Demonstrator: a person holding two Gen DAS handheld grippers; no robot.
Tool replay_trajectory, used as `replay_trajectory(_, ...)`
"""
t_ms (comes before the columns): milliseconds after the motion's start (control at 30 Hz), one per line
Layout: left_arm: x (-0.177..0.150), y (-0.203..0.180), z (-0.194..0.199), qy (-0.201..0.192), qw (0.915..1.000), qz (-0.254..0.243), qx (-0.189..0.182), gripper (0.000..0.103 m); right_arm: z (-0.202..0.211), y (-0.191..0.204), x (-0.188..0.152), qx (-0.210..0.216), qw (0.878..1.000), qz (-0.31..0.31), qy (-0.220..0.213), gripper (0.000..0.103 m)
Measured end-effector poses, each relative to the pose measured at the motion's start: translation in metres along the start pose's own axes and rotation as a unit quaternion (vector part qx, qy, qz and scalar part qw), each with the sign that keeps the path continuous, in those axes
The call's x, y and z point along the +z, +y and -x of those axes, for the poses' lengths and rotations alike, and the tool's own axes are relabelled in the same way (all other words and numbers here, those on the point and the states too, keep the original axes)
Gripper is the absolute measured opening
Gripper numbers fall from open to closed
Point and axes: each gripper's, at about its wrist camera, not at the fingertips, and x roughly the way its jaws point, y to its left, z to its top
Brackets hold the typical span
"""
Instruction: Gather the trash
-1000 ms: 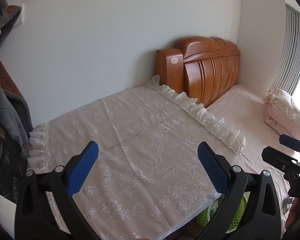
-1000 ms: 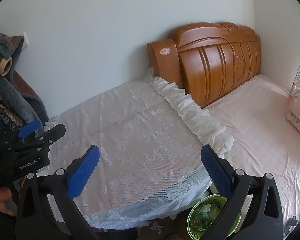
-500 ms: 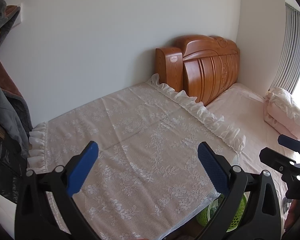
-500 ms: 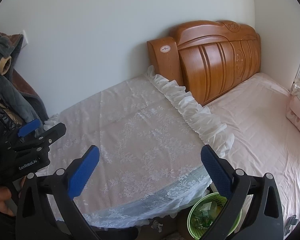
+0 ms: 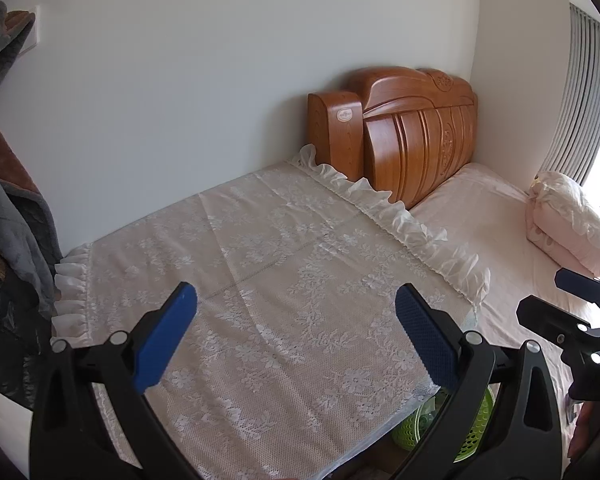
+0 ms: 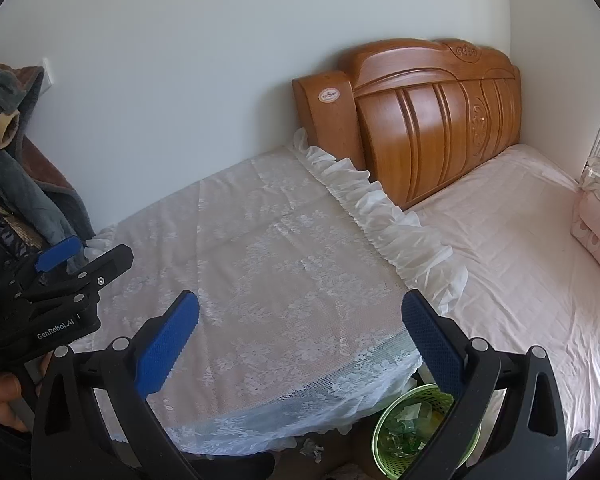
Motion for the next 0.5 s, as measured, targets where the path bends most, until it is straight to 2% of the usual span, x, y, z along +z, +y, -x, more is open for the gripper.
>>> replay_trajectory(500,0.0008,-0.0031,-0.0016,0.003,1.0000,-0.003,-0.001,0.095,-0.0028,-0.0020,-0.0021,-0.002,1.000,0.001,0.005,0.101)
